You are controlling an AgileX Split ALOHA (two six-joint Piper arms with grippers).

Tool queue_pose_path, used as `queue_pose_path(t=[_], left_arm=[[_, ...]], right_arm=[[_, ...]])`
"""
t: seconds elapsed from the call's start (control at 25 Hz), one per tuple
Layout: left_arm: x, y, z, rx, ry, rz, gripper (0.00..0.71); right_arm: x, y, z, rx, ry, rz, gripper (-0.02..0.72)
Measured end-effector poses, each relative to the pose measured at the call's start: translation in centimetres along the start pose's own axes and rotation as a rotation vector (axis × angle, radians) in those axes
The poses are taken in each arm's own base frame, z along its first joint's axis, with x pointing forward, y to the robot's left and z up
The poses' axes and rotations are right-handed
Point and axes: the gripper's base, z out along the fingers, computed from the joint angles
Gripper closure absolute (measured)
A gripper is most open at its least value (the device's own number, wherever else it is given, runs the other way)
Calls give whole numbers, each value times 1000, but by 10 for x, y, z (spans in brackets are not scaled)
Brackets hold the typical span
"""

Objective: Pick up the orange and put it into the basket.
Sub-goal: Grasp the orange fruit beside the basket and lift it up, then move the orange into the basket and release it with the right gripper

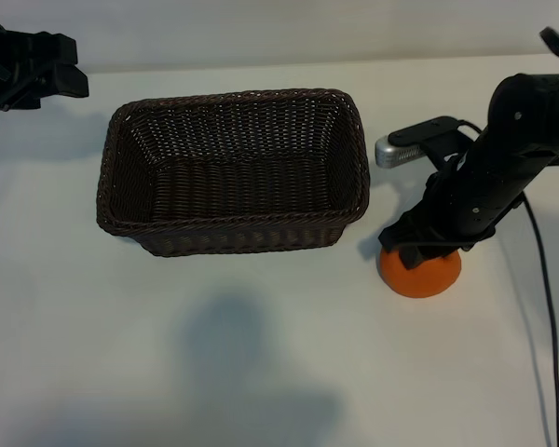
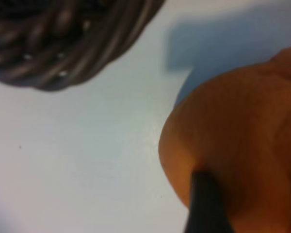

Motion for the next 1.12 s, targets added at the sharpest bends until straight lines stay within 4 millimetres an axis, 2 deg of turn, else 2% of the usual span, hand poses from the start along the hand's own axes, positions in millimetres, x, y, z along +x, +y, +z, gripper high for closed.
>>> queue_pose_path(t=[0.08, 0.24, 0.32, 0.6, 0.72, 1.12], left_arm=[[0, 0, 0, 0, 0, -1, 117], [0, 0, 0, 3, -1, -3, 118], [0, 0, 0, 3, -1, -3, 118], [0, -1, 0, 7, -1, -8, 118], [0, -1, 0, 11, -2, -12, 118], [0, -1, 0, 13, -3, -14, 118]], right_arm=[[0, 0, 2, 0, 5, 2, 358], [-1, 0, 2, 1, -5, 3, 596], [-1, 0, 2, -2, -11, 8, 647], [-3, 0, 1, -4, -18, 9, 656], [-8, 2, -6, -6, -38, 3, 656], [-26, 8, -67, 61, -165, -65, 656]])
